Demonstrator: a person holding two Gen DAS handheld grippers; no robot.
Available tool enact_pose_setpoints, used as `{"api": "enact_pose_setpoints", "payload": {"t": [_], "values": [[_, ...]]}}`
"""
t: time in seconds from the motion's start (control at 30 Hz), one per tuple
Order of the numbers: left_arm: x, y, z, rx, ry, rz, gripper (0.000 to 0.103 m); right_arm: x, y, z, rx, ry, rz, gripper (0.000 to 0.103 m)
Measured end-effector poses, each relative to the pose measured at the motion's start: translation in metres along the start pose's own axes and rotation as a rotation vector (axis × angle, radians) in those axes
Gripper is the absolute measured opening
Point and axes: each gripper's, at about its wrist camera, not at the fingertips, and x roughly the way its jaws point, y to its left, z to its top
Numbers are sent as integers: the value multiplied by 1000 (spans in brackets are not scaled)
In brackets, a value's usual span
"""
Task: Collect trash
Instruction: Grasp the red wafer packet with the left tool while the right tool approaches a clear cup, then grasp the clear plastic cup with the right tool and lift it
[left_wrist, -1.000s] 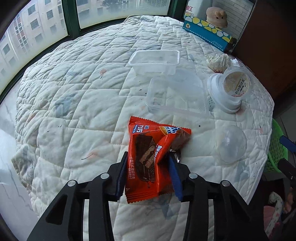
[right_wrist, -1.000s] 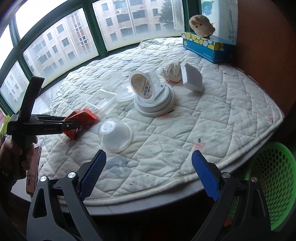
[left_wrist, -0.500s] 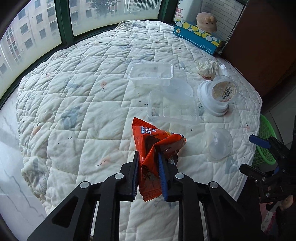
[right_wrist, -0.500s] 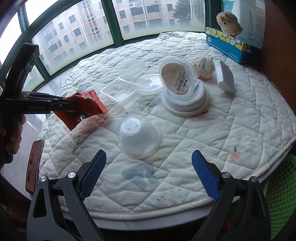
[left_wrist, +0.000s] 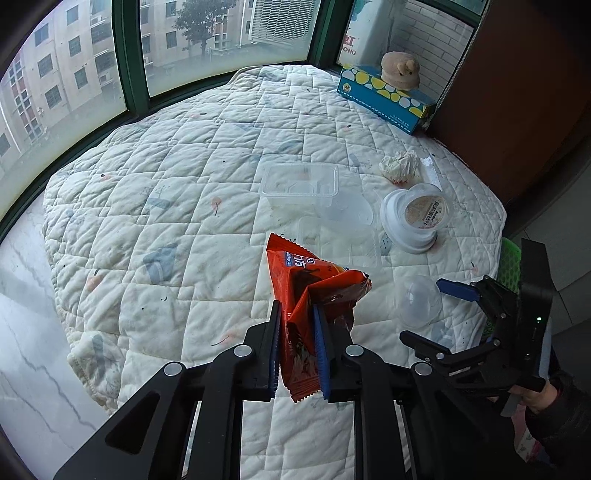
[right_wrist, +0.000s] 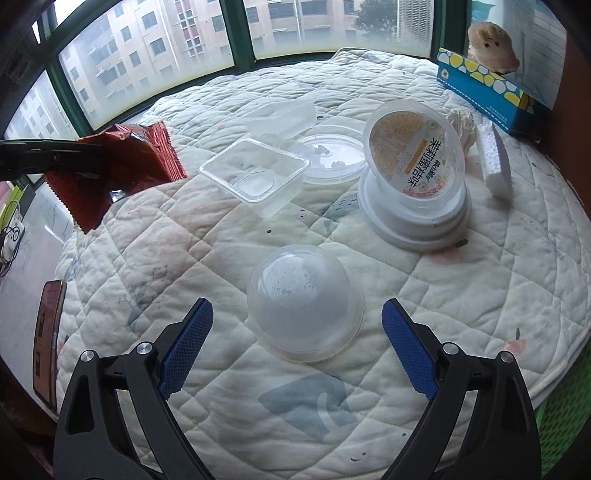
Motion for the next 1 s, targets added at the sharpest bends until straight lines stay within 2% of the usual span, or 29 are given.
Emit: {"api": "enact_pose_setpoints", "payload": {"t": [0.3,0.63,1.0], "values": [[-11,8,5,-19,-30,0,15,13,6,2,-34,18,-71,71],[-17,5,10,-11,-49,-4,15,17,6,6,-30,18,-87,71],[-14,-5,21,17,-64,-35,15,-8,-10,2,47,-2,-36,70]]}}
